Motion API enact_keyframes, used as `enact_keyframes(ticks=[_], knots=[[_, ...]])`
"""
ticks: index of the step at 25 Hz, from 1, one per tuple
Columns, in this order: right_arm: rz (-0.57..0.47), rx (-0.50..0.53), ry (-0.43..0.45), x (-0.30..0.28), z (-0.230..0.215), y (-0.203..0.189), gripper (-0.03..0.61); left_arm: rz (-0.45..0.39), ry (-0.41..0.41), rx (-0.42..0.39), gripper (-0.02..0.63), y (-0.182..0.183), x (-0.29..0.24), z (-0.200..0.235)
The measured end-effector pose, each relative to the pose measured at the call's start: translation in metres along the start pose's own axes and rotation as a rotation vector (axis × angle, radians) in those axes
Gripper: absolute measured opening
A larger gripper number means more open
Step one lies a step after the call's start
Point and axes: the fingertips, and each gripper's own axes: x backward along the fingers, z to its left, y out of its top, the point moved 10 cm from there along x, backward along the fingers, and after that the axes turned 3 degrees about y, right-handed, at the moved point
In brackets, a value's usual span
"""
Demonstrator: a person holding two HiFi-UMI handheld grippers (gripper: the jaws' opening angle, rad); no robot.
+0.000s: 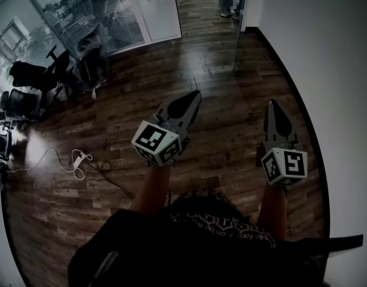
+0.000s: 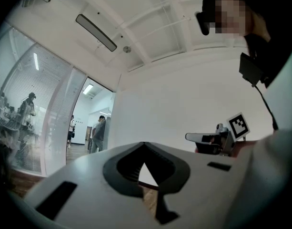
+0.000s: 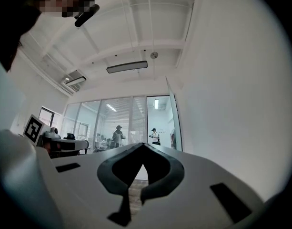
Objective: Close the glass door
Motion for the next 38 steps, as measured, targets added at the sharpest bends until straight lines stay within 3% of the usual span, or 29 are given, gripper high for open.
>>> enact_keyframes(ticks=[11, 17, 25, 31, 38], knots=[[0.016, -0.009, 0.021, -0.006, -0.032, -0.011, 0.003, -0.003, 0.064, 0.006, -0.003, -0.007, -0.007, -0.011], [0.022, -0.032, 0.017, -0.040, -0.050, -0.023, 0.003, 0.017, 0.069, 0.019, -0.005, -0.017, -0.033, 0.013], [0.010, -0.026, -0.008, -0.136, -0.079, -0.046, 0.003, 0.014, 0.025, 0.047, -0.004, -0.038, -0.115, 0.090], [-0.022, -0.011, -0.078, -0.220, -0.105, -0.044, 0.003, 0.031, -0.027, -0.032, -0.003, -0.029, -0.188, 0.161], [0.002, -0.029, -0.133, -0.288, -0.130, -0.055, 0.003, -0.003, -0.051, 0.022, -0.005, -0.030, -0.243, 0.221]])
